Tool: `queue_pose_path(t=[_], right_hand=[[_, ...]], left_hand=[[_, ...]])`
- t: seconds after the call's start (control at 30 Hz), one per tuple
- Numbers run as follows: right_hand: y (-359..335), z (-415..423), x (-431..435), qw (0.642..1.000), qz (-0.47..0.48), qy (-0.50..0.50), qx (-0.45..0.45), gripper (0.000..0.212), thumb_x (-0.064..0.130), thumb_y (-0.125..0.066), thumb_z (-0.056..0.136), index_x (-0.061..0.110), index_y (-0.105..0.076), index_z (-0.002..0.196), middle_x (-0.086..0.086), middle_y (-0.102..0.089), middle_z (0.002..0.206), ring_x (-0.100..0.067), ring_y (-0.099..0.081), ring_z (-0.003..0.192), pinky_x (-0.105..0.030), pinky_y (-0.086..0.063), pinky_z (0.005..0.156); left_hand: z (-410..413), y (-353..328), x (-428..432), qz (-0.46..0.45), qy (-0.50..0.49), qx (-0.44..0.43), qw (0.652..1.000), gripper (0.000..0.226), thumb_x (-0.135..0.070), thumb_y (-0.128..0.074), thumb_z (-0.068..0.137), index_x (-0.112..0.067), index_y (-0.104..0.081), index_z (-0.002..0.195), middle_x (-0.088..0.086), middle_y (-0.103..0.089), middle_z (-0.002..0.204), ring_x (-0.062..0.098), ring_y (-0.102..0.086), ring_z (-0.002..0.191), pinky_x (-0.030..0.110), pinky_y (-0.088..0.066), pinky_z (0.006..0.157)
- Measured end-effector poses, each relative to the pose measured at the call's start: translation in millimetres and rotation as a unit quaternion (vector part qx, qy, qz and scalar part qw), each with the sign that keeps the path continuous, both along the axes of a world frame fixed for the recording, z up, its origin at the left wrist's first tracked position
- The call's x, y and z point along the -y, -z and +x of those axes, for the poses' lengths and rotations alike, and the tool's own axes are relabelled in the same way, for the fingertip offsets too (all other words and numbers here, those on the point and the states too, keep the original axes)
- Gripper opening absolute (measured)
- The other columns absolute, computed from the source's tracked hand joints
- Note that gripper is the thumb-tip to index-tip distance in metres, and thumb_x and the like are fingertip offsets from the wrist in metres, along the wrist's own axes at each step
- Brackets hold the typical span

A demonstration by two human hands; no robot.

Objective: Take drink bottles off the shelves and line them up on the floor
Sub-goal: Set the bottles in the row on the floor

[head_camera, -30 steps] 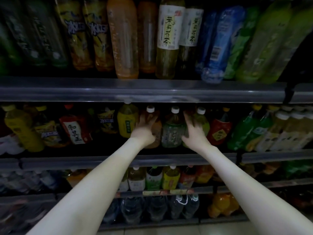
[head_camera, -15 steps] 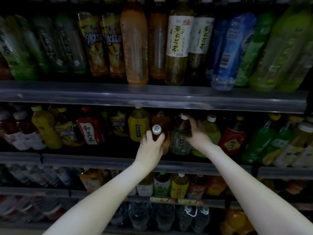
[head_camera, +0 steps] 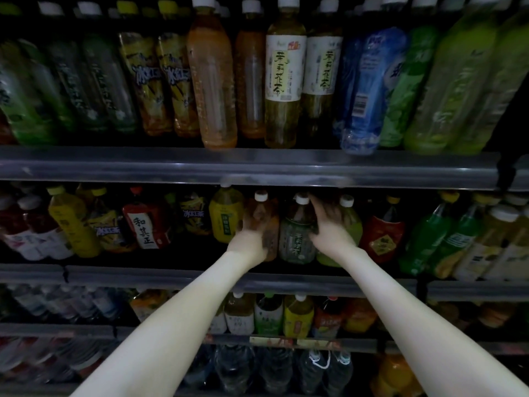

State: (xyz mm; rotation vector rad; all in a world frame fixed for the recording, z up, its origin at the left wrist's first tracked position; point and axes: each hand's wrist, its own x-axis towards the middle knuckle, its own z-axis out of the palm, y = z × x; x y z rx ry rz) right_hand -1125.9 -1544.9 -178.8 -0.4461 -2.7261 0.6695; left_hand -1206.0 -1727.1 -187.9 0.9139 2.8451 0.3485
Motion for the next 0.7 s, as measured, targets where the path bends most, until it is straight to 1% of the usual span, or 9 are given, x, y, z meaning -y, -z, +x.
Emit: queue_pose_path(t=[0.07,0.1,0.17,0.23,0.27,0.37,0.5,0.57,0.7], right_hand=[[-4,8,-10,0.987,0.121,0.108,-0.018,0.077,0.022,-0.055,0.089,0.027,-0.009,0.151,-0.008,-0.013,0.157,-0.029,-0.007,0.144,-0.047,-0.008,0.115],[-3,11,-19,0.980,0.137,0.143,-0.007,0.076,0.025,-0.054,0.090,0.025,-0.010,0.151,-0.009,-0.012,0.157,-0.030,-0.006,0.144,-0.047,-0.006,0.116],[-3,17,-36,0.990,0.042,0.135,0.018,0.073,0.024,-0.053,0.092,0.028,-0.010,0.151,-0.005,-0.015,0.157,-0.031,-0.014,0.144,-0.046,-0.015,0.115],[-6,22,-48,0.995,-0.067,0.076,0.002,0.066,0.020,-0.054,0.093,0.032,-0.020,0.148,-0.004,-0.027,0.152,-0.028,-0.031,0.137,-0.041,-0.033,0.109],[-9,25,-51,0.995,-0.072,0.064,-0.009,0.061,0.022,-0.055,0.093,0.032,-0.025,0.146,-0.006,-0.032,0.149,-0.029,-0.035,0.133,-0.040,-0.037,0.106],[-16,32,-54,0.996,-0.061,0.058,-0.023,0.054,0.031,-0.059,0.092,0.031,-0.033,0.139,-0.011,-0.037,0.141,-0.031,-0.039,0.128,-0.039,-0.039,0.102],[-30,30,-52,0.995,-0.050,0.063,0.057,0.066,0.037,-0.057,0.093,0.033,-0.022,0.148,-0.009,-0.020,0.155,-0.029,-0.018,0.142,-0.041,-0.026,0.110],[-39,28,-49,0.994,-0.038,0.069,0.082,0.058,0.039,-0.055,0.093,0.029,-0.029,0.144,-0.011,-0.029,0.150,-0.030,-0.029,0.137,-0.039,-0.034,0.102],[-38,43,-25,0.994,0.040,0.058,0.084,0.036,0.038,-0.050,0.095,0.012,-0.047,0.120,-0.010,-0.062,0.109,-0.030,-0.059,0.095,-0.033,-0.047,0.071]], left_hand=[[1,2,-5,0.002,-0.014,0.017,1.000,0.048,-0.027,-0.050,0.093,-0.020,-0.039,0.139,0.013,-0.057,0.120,0.030,-0.058,0.101,0.037,-0.053,0.082],[3,4,-8,0.006,-0.024,0.021,0.999,0.051,-0.027,-0.050,0.092,-0.023,-0.036,0.141,0.015,-0.053,0.127,0.033,-0.055,0.107,0.039,-0.052,0.085],[11,8,-13,0.018,-0.038,0.005,0.999,0.066,-0.027,-0.050,0.092,-0.032,-0.017,0.149,0.022,-0.021,0.152,0.044,-0.036,0.129,0.048,-0.045,0.098],[25,9,-19,0.030,-0.026,-0.039,0.998,0.079,-0.028,-0.050,0.093,-0.037,0.003,0.151,0.019,0.017,0.156,0.049,-0.008,0.140,0.055,-0.030,0.109],[32,8,-23,0.033,-0.006,-0.059,0.998,0.083,-0.028,-0.051,0.093,-0.038,0.009,0.150,0.018,0.023,0.155,0.048,-0.003,0.141,0.056,-0.026,0.111],[46,7,-35,0.032,0.071,-0.066,0.995,0.084,-0.026,-0.051,0.094,-0.041,0.010,0.149,0.011,0.021,0.157,0.042,-0.006,0.143,0.054,-0.024,0.113],[52,5,-47,-0.007,0.140,-0.065,0.988,0.077,-0.025,-0.051,0.094,-0.035,0.000,0.152,0.008,0.017,0.158,0.032,0.009,0.146,0.053,-0.011,0.116],[53,4,-49,-0.012,0.148,-0.060,0.987,0.077,-0.026,-0.051,0.094,-0.033,-0.001,0.152,0.009,0.015,0.159,0.032,0.010,0.146,0.053,-0.009,0.116],[56,6,-43,0.023,0.161,-0.063,0.985,0.074,-0.024,-0.050,0.095,-0.028,-0.004,0.153,0.009,0.001,0.159,0.032,0.000,0.146,0.049,-0.012,0.117]])
